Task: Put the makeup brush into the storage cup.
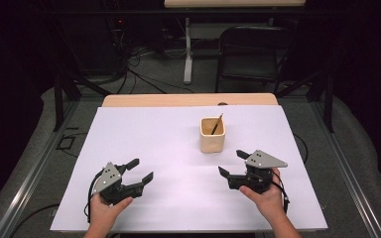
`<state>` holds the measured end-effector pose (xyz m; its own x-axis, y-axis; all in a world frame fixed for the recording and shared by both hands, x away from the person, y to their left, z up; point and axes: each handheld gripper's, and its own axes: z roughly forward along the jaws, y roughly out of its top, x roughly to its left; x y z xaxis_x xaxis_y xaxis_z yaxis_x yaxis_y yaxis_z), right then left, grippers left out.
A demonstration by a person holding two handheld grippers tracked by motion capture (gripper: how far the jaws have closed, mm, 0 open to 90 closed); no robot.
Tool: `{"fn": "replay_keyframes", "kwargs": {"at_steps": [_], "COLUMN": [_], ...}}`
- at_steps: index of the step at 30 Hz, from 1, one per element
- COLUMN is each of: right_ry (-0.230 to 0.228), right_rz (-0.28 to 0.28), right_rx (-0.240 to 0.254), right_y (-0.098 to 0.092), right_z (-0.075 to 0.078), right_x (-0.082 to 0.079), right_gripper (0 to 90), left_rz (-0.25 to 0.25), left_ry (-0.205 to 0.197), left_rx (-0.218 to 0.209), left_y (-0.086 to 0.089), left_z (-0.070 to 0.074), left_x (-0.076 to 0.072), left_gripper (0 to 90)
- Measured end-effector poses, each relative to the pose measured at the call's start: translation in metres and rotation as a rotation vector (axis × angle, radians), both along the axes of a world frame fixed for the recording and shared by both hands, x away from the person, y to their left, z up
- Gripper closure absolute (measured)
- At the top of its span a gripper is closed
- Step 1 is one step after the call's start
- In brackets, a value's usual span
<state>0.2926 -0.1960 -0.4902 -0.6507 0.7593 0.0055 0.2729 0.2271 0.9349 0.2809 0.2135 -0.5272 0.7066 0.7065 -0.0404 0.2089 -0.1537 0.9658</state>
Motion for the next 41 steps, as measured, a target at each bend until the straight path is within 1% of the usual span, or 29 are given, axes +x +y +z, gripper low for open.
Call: {"fn": "replay_keyframes", "kwargs": {"at_steps": [2,6,8,10,12,15,17,23,31,33,38,41], "right_ry": [0.000,0.000,-0.001,-0.001,-0.002,-0.004,-0.006,-0.001,0.001,0.004,0.013,0.012], "right_rz": [-0.001,0.000,0.002,0.002,0.002,0.003,0.005,0.005,0.006,0.007,0.001,-0.003], "right_rx": [0.001,0.001,-0.001,0.001,0.001,0.001,0.000,-0.002,-0.005,-0.007,-0.006,-0.007], "right_y": [0.000,0.001,0.001,0.001,0.001,0.002,0.002,0.003,0.004,0.004,0.003,0.001], "right_z": [0.000,0.000,-0.001,-0.001,-0.001,-0.001,-0.002,-0.003,-0.004,-0.005,-0.006,-0.006], "right_x": [0.000,0.000,-0.001,-0.001,-0.001,-0.001,-0.001,-0.001,-0.001,0.000,0.001,0.001], "right_gripper": [16.9,17.0,16.9,17.0,17.0,17.0,17.0,17.3,17.4,17.3,17.3,17.3], "left_rz": [-0.001,0.014,0.019,0.015,0.008,-0.005,-0.013,-0.008,0.000,-0.005,0.007,0.021], "left_ry": [0.001,0.007,0.012,0.004,0.008,0.003,0.005,0.008,0.010,0.012,0.014,0.013], "left_rx": [-0.006,0.003,0.029,0.042,0.047,0.066,0.062,0.054,0.053,0.055,0.059,0.047], "left_y": [0.001,0.003,0.004,0.004,0.003,0.000,-0.001,-0.003,-0.003,-0.003,-0.002,0.001], "left_z": [-0.002,-0.008,-0.009,-0.010,-0.011,-0.012,-0.013,-0.013,-0.013,-0.013,-0.014,-0.012], "left_x": [0.000,0.001,0.002,0.002,0.003,0.003,0.002,0.002,0.002,0.003,0.004,0.004], "left_gripper": [29.0,29.4,29.4,29.4,29.4,29.4,29.4,30.1,30.1,30.1,30.1,30.1]}}
